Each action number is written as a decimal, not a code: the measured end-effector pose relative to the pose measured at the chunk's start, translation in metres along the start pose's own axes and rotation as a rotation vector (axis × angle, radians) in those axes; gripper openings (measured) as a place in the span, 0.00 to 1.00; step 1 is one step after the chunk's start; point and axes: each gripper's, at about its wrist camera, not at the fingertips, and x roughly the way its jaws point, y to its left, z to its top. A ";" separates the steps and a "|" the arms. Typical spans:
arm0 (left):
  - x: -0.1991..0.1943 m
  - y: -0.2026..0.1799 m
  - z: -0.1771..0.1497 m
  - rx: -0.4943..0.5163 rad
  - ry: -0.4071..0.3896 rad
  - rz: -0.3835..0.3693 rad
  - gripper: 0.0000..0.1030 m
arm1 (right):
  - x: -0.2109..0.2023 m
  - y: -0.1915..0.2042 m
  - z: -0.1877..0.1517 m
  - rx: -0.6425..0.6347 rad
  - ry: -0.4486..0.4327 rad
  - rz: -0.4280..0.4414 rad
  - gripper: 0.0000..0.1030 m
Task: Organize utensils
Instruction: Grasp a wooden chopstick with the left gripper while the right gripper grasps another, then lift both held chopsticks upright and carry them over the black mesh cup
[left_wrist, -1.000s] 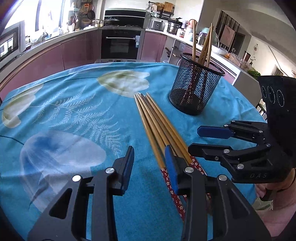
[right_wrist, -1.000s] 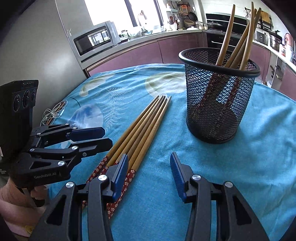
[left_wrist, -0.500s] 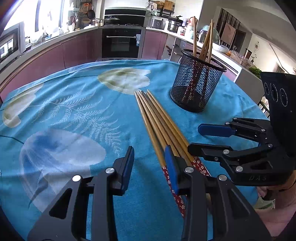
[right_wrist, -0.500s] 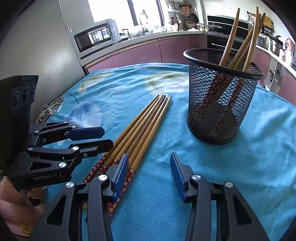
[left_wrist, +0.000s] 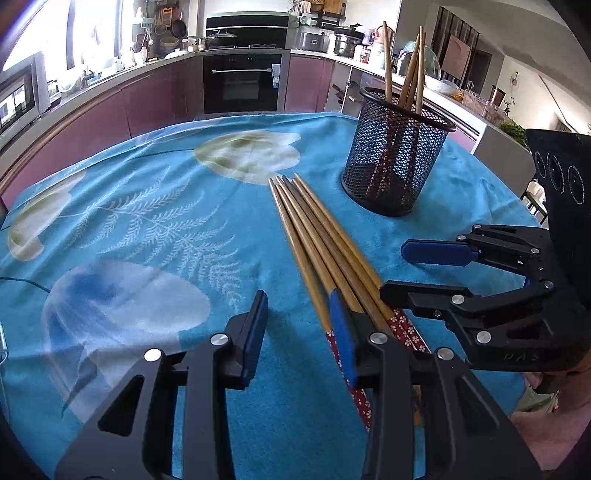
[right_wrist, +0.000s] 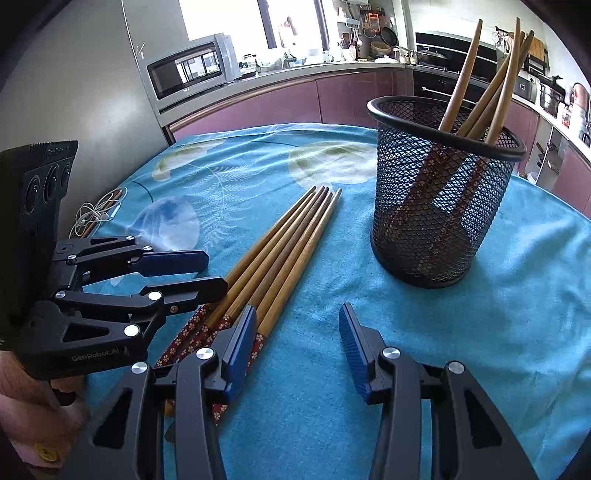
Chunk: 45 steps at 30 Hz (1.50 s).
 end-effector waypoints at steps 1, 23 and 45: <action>0.000 0.000 0.000 -0.002 0.000 -0.001 0.34 | 0.000 -0.001 0.000 -0.001 0.001 -0.002 0.42; 0.011 0.000 0.014 0.027 0.036 0.025 0.25 | 0.012 0.001 0.015 -0.029 0.026 -0.042 0.30; 0.026 0.001 0.033 -0.026 0.031 0.020 0.08 | 0.016 -0.017 0.025 0.080 -0.010 -0.017 0.06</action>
